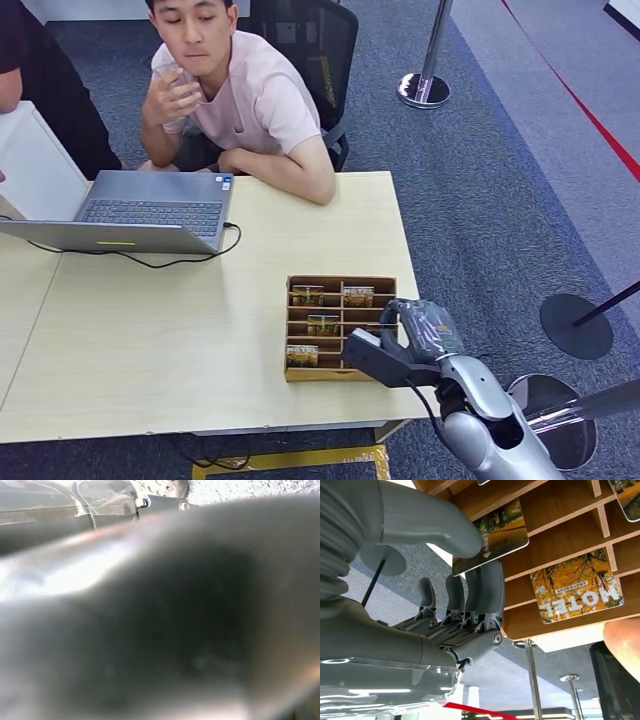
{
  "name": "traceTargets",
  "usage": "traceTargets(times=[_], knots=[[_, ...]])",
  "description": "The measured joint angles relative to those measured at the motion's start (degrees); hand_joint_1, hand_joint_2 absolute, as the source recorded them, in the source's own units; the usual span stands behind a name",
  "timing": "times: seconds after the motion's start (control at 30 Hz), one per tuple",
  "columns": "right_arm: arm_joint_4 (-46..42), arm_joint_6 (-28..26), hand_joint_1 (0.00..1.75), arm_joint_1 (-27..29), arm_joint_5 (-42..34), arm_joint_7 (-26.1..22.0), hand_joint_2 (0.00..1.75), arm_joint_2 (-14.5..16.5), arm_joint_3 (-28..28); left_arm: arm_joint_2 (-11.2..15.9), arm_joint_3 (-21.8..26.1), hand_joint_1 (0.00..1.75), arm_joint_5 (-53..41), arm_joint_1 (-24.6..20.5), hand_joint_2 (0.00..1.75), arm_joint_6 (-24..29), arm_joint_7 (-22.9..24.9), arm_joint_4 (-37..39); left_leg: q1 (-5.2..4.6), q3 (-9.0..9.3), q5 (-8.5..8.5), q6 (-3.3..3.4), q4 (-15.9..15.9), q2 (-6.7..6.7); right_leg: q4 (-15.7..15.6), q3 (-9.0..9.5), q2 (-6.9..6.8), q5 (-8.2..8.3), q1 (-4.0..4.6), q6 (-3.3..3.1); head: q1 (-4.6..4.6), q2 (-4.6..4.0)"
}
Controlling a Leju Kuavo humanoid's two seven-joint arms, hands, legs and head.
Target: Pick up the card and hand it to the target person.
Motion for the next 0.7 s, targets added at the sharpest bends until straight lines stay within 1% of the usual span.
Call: traceTargets(times=[0.17, 0.7], knots=[[0.0, 0.1, 1.15, 0.0, 0.0, 0.0, 1.75, 0.0, 0.0, 0.0, 0.0, 0.0, 0.0, 0.0, 0.0, 0.0, -0.2, 0.0, 0.0, 0.0, 0.0, 0.0, 0.0, 0.0, 0.0, 0.0, 0.0, 0.0, 0.0, 0.0, -0.01, 0.0], [0.0, 0.3, 1.14, 0.4, -0.4, 0.9, 1.75, -0.1, 0.0, 0.0, 0.0, 0.0, 0.0, -0.2, 0.0, -1.0, -0.3, 0.0, 0.0, 0.01, 0.0, 0.0, 0.0, 0.0, 0.0, 0.0, 0.0, 0.0, 0.0, 0.0, -0.01, 0.0]])
